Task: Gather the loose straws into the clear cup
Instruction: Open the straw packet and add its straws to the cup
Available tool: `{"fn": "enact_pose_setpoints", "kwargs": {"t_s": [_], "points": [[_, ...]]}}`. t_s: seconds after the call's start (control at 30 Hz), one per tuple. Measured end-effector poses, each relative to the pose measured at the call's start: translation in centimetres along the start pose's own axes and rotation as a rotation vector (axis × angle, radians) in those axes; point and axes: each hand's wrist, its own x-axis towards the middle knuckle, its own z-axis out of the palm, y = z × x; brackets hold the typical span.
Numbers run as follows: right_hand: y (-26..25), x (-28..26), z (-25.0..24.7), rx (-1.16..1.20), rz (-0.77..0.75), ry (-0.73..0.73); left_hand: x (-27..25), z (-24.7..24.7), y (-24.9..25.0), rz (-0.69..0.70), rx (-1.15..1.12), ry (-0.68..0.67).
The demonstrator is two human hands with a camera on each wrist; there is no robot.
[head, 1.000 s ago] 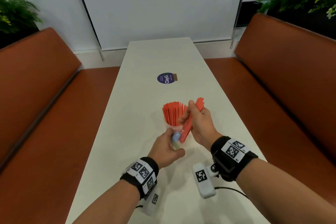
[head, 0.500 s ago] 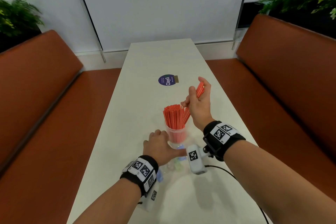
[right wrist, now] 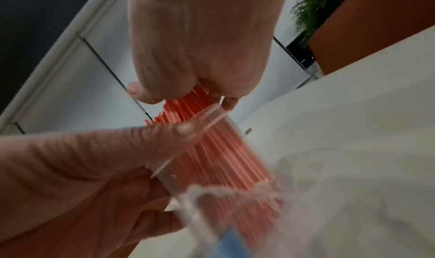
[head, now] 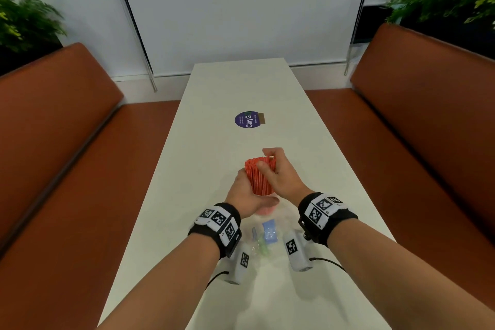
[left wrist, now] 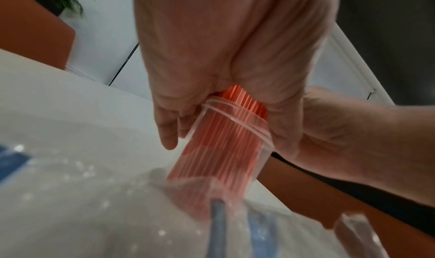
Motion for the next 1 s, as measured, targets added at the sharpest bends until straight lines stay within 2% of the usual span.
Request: {"fn": "enact_pose_setpoints", "kwargs": {"t_s": [0.13,0.27,0.33,0.4,0.5,0.6,0.7,0.83,1.0], "points": [[-0.5,-0.2,-0.1,-0.07,-0.075,0.017,0.0,0.2,0.2,0.042,0.02,0.004],[-0.9,-0.5,0.8,-0.492,-0.253,-0.168,-0.4,0.7,1.1,0.168,0.079,-0.029],[-0.9,-0.4,1.0,-0.568,-0.283,-0.209,-0.6,0.8,1.3,0.185,0.105,-0.038],[-0.7,-0.2,0.8,-0.598,-0.31,-0.164,-0.7,0.5,1.0,0.149,0.07,-0.034],[-0.8,-0.2,0.5,-0.542,-0.222,-0.12,-1.0,0.3,0.7,0.071,0.064,-0.01],[-1.2,-0.3,1.1,-0.502,-0.24,-0.2,-1.1,0.3,1.3,0.099,0.161,-0.01],[-1.3,-0.2,1.3,-0.558,-0.305,-0.257,-1.3,0.3,2.1,0.14,0.37,-0.038],[-1.4,0.2,0.8,-0.657,-0.29,-0.313,-1.4,0.2,2.1,0.091,0.297,-0.052],[-1.7,0.0,0.6,-0.725,-0.302,-0.354,-1.4,0.4,2.1,0.106,0.327,-0.072]]}}
